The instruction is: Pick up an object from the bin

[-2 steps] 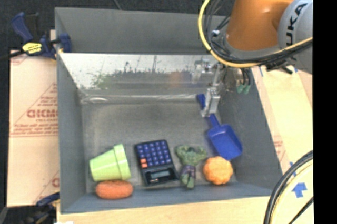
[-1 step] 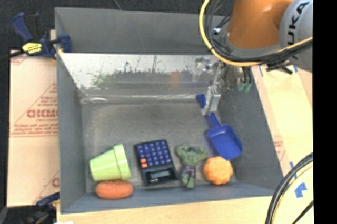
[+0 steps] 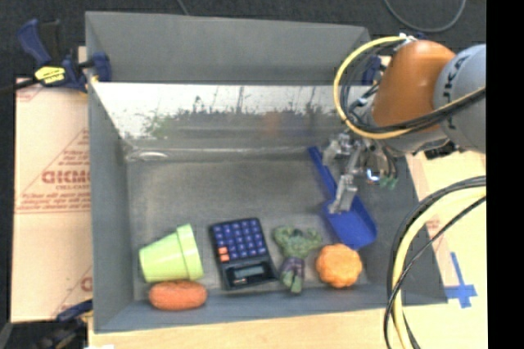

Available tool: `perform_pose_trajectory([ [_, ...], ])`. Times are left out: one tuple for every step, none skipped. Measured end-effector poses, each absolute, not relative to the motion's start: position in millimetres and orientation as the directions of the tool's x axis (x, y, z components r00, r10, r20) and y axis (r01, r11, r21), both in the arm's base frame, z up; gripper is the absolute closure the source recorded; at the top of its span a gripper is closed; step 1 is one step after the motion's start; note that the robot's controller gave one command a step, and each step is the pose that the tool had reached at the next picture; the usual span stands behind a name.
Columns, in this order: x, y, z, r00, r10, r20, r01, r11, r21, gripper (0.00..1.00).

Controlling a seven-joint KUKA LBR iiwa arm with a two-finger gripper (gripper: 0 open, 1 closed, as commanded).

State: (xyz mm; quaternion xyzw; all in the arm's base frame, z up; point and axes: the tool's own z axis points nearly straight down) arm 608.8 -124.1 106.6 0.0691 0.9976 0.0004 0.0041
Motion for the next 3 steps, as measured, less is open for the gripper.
perform_pose_trajectory([
  [607.8, -146.0, 72.0, -0.999, 0.047, -0.023, 0.047, 0.999, 0.000, 0.00],
  [633.7, -139.6, 71.6, -0.947, 0.321, -0.012, 0.321, 0.947, 0.003, 0.00],
  [637.7, -136.9, 71.4, -0.950, 0.311, -0.023, 0.311, 0.951, 0.005, 0.00],
])
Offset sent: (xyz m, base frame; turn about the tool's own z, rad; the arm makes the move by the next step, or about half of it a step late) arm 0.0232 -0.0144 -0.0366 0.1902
